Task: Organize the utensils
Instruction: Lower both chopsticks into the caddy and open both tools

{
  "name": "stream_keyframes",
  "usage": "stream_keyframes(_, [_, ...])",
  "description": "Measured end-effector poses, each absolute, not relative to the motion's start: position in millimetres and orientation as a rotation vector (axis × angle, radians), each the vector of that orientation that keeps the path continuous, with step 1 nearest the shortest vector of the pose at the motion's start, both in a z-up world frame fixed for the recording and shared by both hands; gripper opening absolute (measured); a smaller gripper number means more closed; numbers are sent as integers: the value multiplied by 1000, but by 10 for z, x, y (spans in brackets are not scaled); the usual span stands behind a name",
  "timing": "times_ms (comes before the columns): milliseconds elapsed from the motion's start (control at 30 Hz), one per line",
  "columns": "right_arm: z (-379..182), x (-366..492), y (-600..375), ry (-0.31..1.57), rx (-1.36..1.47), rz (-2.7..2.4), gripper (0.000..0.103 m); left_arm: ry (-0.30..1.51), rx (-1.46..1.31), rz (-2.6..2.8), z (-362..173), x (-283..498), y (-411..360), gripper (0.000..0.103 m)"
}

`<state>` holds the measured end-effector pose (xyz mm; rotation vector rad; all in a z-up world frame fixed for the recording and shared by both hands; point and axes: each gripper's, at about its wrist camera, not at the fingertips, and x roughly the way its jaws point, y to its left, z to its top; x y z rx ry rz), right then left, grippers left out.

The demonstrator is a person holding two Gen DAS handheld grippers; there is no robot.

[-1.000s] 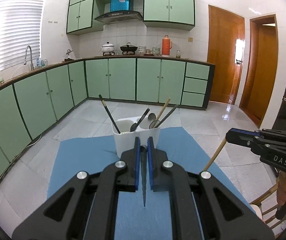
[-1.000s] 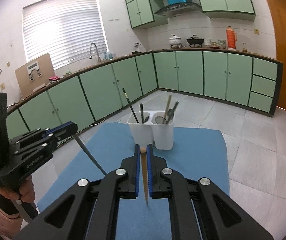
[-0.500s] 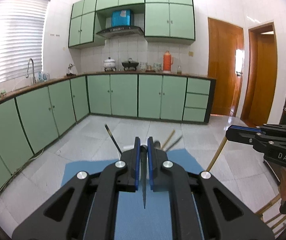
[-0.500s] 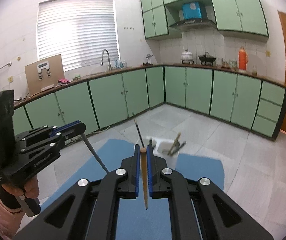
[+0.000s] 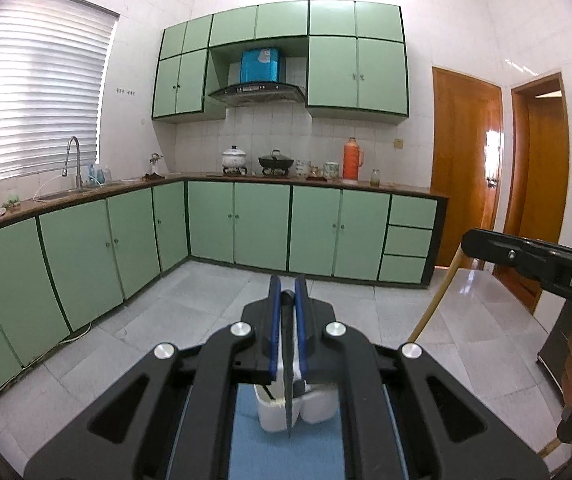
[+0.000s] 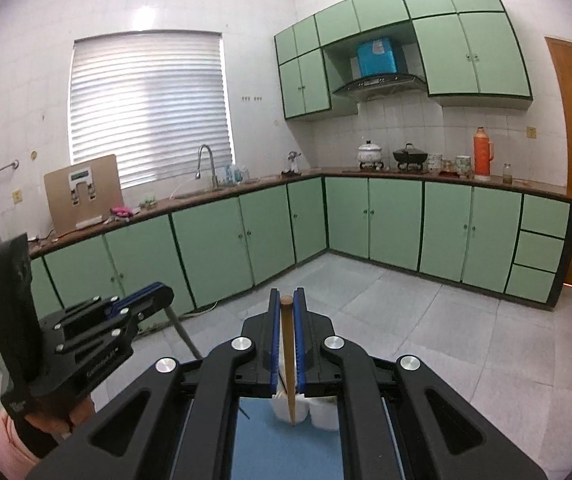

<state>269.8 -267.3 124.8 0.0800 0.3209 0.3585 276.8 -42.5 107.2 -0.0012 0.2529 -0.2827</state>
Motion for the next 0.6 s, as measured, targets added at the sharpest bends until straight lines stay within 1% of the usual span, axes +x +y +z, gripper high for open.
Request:
stream_keyframes(200, [1404, 2982, -2706, 283, 81, 322, 6, 213, -10, -266, 1196, 3024, -497, 6])
stream_keyframes(300, [1377, 3142, -2729, 284, 89, 304, 6, 204, -17, -263, 1220, 3185, -555, 6])
stream_keyframes(467, [1231, 3445, -2723, 303, 95, 278, 6, 195, -6, -244, 1141, 3471, -662, 6])
stream_keyframes(600, [995, 3668, -2681, 327, 96, 256, 6, 217, 0, -223, 977, 3738, -715, 6])
